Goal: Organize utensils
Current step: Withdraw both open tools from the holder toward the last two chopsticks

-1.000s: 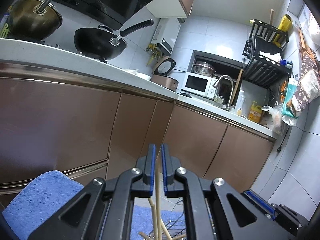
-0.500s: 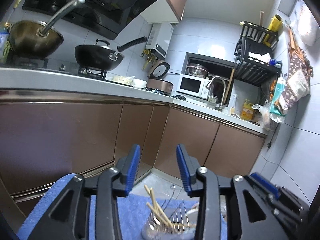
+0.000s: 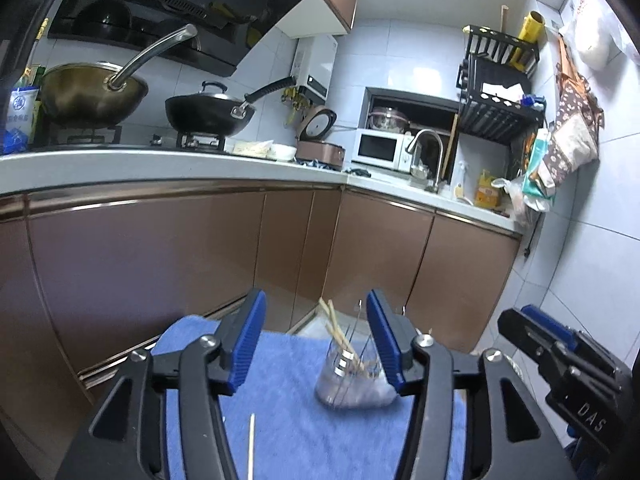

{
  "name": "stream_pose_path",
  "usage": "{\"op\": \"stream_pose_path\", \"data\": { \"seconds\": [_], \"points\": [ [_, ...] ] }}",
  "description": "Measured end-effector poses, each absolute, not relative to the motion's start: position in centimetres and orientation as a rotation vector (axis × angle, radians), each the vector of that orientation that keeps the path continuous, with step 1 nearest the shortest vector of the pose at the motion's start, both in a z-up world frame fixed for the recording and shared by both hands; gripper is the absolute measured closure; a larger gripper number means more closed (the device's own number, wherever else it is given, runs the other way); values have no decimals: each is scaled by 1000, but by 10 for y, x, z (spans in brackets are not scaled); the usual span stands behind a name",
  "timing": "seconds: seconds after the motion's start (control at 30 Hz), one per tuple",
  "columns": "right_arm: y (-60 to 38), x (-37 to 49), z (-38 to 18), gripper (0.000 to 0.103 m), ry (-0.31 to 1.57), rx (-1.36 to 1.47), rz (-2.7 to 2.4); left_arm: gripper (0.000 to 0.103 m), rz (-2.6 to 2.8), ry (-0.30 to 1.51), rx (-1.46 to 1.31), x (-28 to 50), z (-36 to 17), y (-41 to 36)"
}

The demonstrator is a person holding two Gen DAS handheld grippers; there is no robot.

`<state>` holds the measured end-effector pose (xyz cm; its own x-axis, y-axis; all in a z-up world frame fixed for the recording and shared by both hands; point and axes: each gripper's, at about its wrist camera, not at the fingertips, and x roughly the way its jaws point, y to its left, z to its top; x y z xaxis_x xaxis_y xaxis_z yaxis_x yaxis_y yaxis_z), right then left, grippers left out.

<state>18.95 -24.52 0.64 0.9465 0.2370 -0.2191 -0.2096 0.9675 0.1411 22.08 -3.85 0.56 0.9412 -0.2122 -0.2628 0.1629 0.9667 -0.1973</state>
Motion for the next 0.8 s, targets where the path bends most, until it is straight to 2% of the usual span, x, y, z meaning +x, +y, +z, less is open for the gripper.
{"op": "stream_pose_path", "data": {
  "seconds": [0.37, 0.8],
  "points": [
    [-229, 138, -2, 51, 264, 101, 218, 47, -134, 290, -128, 159, 5, -8],
    [-230, 95, -1, 35, 247, 95, 152, 43, -88, 277, -22, 112, 3, -11]
  ]
}}
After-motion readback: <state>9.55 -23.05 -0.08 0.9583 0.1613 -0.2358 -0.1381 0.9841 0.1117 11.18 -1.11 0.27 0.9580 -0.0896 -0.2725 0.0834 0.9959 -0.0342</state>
